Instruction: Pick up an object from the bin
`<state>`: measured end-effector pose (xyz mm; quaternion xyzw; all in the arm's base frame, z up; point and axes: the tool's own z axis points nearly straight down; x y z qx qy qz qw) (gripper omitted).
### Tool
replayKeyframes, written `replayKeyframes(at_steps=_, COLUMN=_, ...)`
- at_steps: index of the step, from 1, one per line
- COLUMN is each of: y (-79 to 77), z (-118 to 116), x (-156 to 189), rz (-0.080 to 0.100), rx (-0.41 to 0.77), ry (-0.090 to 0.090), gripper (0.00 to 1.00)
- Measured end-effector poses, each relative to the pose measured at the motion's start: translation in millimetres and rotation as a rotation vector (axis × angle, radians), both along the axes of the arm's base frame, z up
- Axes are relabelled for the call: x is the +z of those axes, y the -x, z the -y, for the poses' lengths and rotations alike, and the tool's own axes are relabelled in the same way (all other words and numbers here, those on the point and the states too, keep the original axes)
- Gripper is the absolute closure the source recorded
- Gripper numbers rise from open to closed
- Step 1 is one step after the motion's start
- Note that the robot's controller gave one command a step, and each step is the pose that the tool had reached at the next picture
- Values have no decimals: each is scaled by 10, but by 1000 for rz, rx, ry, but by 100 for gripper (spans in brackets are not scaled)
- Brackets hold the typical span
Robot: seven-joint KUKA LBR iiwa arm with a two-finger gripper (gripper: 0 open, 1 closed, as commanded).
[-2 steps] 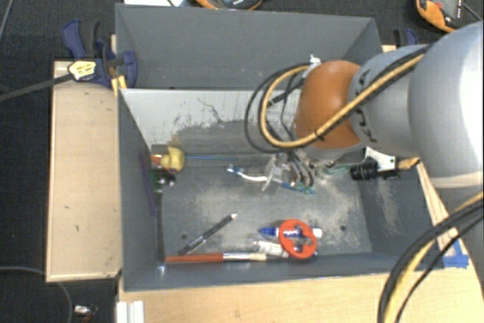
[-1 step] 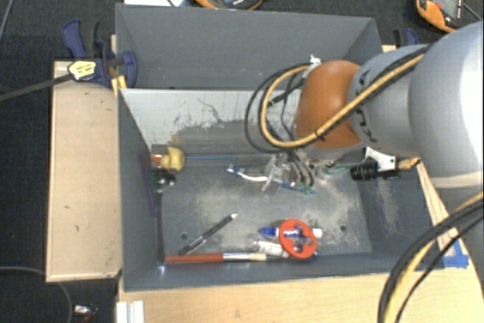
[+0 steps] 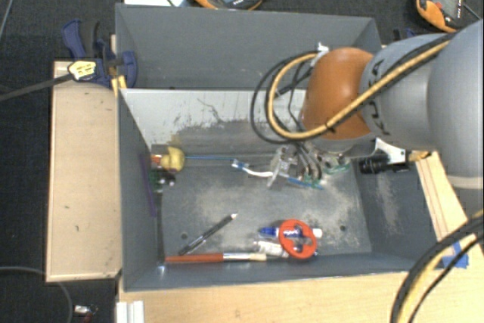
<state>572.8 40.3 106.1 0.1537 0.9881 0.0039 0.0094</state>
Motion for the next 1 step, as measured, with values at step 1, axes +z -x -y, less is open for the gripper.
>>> replayKeyframes(at_steps=1, y=-1, z=1, x=550, rz=0, rx=3, ry=0, gripper=100)
